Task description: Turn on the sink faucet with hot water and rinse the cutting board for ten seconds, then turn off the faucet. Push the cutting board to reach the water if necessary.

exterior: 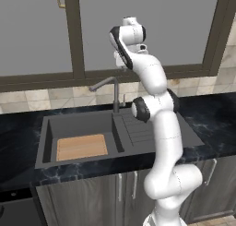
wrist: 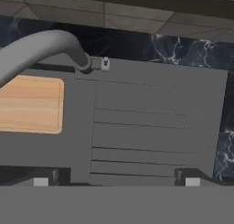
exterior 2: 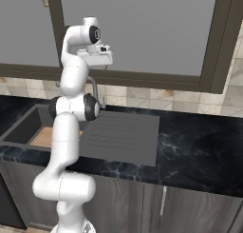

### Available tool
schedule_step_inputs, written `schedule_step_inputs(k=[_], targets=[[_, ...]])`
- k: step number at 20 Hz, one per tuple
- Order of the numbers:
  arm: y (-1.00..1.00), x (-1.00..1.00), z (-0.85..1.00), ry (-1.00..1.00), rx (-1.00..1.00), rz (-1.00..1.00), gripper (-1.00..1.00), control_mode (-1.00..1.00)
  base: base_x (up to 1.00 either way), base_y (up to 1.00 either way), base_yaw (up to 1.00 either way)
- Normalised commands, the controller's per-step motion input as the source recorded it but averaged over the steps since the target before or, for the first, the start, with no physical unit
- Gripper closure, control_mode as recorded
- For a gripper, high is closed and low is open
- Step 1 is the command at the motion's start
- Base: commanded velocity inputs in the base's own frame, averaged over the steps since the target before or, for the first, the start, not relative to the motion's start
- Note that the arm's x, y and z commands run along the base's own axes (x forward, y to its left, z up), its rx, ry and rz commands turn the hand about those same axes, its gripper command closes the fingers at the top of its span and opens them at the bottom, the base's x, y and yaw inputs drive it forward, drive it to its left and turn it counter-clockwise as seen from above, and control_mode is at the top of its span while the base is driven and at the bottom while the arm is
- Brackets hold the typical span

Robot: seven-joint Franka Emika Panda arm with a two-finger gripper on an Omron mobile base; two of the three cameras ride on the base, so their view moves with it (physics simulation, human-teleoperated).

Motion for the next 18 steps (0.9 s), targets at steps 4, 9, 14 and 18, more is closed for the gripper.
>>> schedule_step_inputs(k=[4,9,14,18], targets=[[-0.01,-0.04,-0.38,-0.37,0.00,0.04,-1.00,-1.00,0.00,0.00,0.00],[-0.15,-0.19,-0.37,-0.38,0.05,0.03,-1.00,-1.00,0.00,0.00,0.00],[-0.22,-0.59,-0.64,-0.41,0.06,0.00,-1.00,-1.00,0.00,0.00,0.00],[-0.15,-0.61,-0.74,-0.37,0.05,0.01,-1.00,-1.00,0.00,0.00,0.00]])
